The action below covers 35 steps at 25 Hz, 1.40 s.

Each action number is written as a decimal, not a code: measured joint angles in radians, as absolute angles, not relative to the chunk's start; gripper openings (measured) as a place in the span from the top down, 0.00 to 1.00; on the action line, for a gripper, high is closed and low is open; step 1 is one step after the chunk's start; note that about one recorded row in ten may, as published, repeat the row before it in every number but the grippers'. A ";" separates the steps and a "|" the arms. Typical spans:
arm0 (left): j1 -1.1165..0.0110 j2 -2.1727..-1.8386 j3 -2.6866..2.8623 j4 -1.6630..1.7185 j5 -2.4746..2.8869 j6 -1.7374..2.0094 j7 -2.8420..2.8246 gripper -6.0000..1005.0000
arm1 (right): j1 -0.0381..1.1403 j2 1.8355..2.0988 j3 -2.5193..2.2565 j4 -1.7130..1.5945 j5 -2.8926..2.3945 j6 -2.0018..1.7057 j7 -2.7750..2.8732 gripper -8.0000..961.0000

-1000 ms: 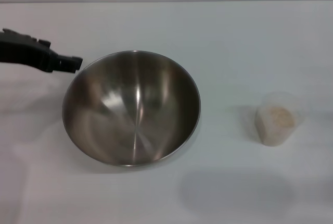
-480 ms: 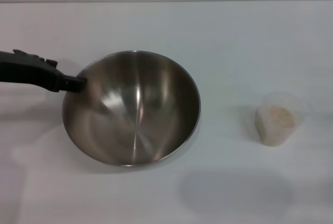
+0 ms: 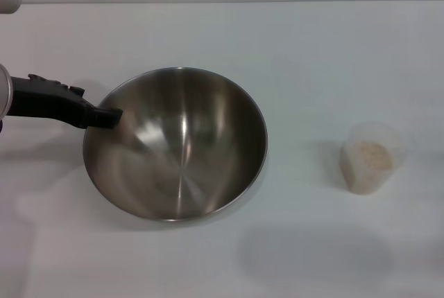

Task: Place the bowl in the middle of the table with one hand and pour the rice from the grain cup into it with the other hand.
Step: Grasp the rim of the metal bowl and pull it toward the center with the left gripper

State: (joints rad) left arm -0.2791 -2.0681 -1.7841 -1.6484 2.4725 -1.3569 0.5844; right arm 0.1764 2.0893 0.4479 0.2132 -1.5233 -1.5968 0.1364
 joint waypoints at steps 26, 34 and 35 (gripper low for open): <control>-0.275 -2.068 -1.724 -1.534 2.498 -1.258 0.586 0.21 | 0.176 2.088 0.448 0.210 -1.523 -1.584 0.130 0.13; -0.272 -2.068 -1.710 -1.522 2.497 -1.243 0.585 0.21 | 0.176 2.088 0.448 0.211 -1.523 -1.583 0.129 0.13; -0.272 -2.068 -1.709 -1.522 2.496 -1.243 0.584 0.21 | 0.176 2.088 0.448 0.212 -1.523 -1.583 0.129 0.13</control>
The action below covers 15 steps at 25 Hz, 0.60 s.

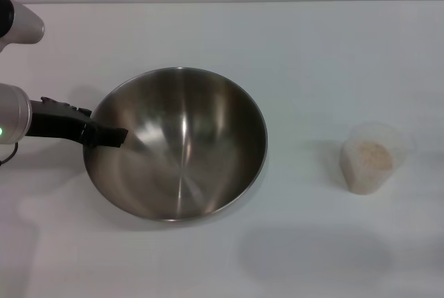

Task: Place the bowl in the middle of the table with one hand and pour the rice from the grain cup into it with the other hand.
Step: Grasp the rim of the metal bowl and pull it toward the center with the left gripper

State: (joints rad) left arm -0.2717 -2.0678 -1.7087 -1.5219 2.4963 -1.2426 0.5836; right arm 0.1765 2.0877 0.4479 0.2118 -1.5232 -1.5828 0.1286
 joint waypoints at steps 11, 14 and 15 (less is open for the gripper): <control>-0.281 -2.066 -1.708 -1.520 2.489 -1.252 0.615 0.34 | 0.178 2.088 0.448 0.213 -1.523 -1.583 0.128 0.12; -0.282 -2.066 -1.710 -1.521 2.488 -1.252 0.615 0.49 | 0.179 2.088 0.448 0.213 -1.523 -1.583 0.128 0.13; -0.282 -2.066 -1.710 -1.523 2.488 -1.253 0.615 0.53 | 0.179 2.088 0.448 0.213 -1.523 -1.583 0.128 0.13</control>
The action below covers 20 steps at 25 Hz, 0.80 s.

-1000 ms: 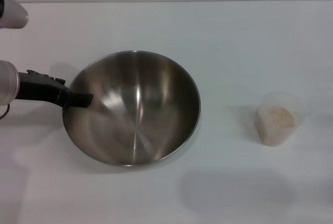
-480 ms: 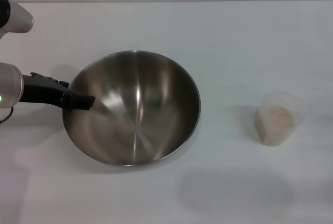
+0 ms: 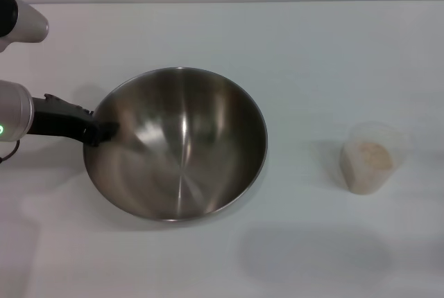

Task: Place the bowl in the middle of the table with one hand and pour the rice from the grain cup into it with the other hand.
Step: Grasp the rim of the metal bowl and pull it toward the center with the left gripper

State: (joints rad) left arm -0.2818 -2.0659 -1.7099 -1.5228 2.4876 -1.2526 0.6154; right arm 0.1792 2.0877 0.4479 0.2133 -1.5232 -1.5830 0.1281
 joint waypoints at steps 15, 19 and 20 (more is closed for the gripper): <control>-0.288 -2.065 -1.707 -1.533 2.464 -1.263 0.615 0.92 | 0.173 2.088 0.447 0.213 -1.523 -1.592 0.130 0.13; -0.301 -2.065 -1.718 -1.534 2.431 -1.281 0.615 0.93 | 0.174 2.088 0.436 0.213 -1.523 -1.592 0.133 0.13; -0.306 -2.065 -1.724 -1.533 2.420 -1.289 0.614 0.93 | 0.174 2.088 0.435 0.213 -1.523 -1.592 0.134 0.13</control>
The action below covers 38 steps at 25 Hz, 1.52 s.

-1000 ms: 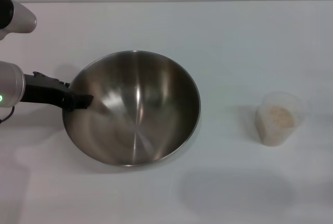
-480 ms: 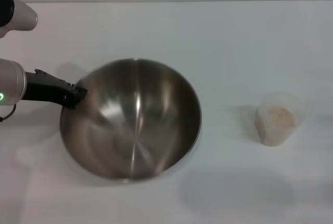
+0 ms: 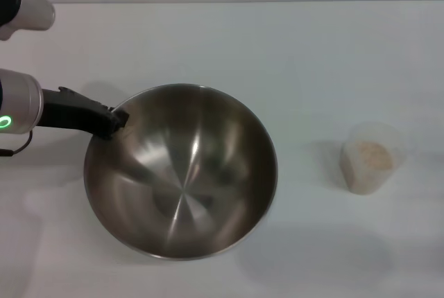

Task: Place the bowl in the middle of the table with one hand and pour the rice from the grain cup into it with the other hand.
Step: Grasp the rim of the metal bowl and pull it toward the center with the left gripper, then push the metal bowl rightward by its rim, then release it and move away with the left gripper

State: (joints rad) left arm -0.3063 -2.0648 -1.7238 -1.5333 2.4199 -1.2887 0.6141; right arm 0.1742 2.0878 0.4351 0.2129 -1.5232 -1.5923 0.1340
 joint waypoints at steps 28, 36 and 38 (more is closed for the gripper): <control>-0.670 -2.062 -1.953 -1.130 2.316 -1.332 0.710 0.93 | 0.184 2.086 0.434 0.207 -1.523 -1.579 0.135 0.13; -0.699 -2.061 -1.949 -1.068 2.326 -1.226 0.716 0.93 | 0.186 2.086 0.434 0.206 -1.523 -1.572 0.135 0.12; -0.704 -2.060 -1.949 -1.048 2.327 -1.207 0.718 0.92 | 0.189 2.085 0.434 0.206 -1.523 -1.571 0.135 0.13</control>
State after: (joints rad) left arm -0.7036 -2.0601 -1.9494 -1.0484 2.3268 -1.2070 0.7183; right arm 0.1891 2.0853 0.4341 0.2057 -1.5231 -1.5710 0.1350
